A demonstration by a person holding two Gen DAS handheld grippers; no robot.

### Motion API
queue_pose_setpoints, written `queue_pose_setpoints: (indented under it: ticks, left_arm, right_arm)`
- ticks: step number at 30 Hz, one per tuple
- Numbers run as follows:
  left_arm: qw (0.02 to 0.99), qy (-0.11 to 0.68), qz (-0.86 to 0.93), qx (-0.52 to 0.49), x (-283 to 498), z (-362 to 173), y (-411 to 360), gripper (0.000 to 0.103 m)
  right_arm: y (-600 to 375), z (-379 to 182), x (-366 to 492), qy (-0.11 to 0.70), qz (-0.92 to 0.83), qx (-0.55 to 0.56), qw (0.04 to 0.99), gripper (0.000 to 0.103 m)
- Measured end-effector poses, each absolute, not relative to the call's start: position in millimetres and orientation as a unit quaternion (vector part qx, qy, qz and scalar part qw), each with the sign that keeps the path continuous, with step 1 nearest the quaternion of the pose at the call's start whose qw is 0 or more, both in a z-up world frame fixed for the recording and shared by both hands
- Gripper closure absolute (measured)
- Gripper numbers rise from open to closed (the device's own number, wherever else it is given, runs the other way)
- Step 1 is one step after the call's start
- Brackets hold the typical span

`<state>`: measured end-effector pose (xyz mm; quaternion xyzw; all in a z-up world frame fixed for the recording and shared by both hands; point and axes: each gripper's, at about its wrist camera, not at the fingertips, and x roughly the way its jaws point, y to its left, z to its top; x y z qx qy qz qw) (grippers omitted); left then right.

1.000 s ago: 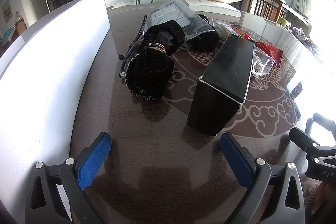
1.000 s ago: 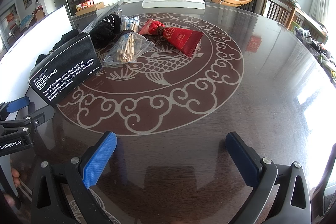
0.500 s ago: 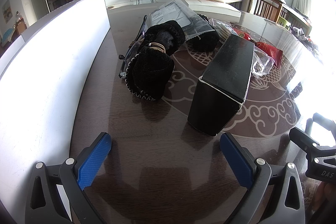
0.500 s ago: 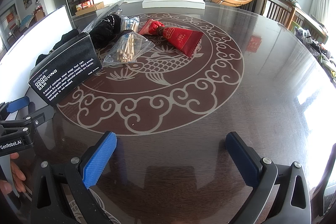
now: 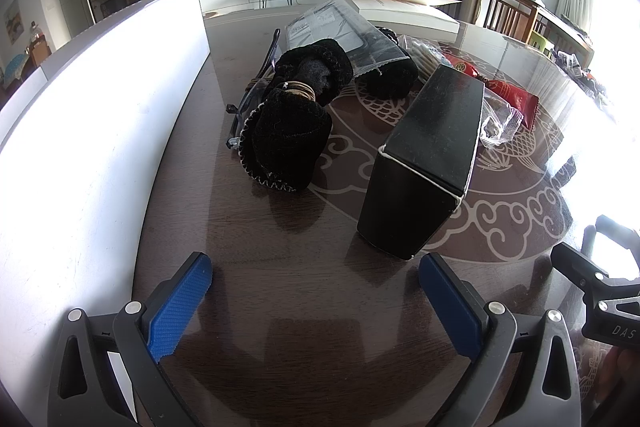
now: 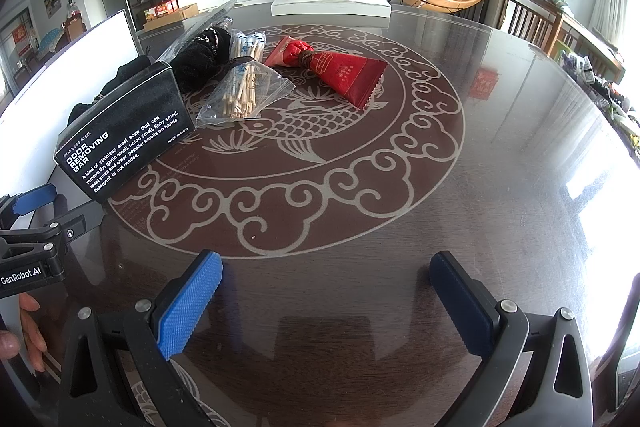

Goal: Organize objects

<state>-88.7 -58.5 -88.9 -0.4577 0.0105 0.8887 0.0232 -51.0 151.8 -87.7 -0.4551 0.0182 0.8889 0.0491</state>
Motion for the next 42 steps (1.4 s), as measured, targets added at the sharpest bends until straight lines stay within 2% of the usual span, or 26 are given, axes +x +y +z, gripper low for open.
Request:
queue_pose_setpoints:
  ticks: [16, 24, 30, 35, 42]
  left_arm:
    - [0.023, 0.011, 0.887, -0.462, -92, -90, -59, 0.0]
    - [0.04, 0.016, 0.866, -0.498, -90, -87, -65, 0.0]
    - [0.075, -0.015, 0.896, -0.438, -86, -49, -62, 0.0]
    - [0.104, 0.037, 0.897, -0.429, -103, -38, -33, 0.0]
    - [0.108, 0.051, 0.884, -0.452, -141, -47, -14, 0.0]
  right_arm:
    - [151, -87, -52, 0.018, 0.889, -0.455, 0.049, 0.0]
    - [151, -87, -52, 0.018, 0.889, -0.455, 0.049, 0.0]
    - [151, -87, -51, 0.018, 0.889, -0.455, 0.049, 0.0]
    - [151, -87, -51, 0.018, 0.889, -0.455, 0.049, 0.0]
    - [151, -87, -51, 0.018, 0.889, -0.455, 0.049, 0.0]
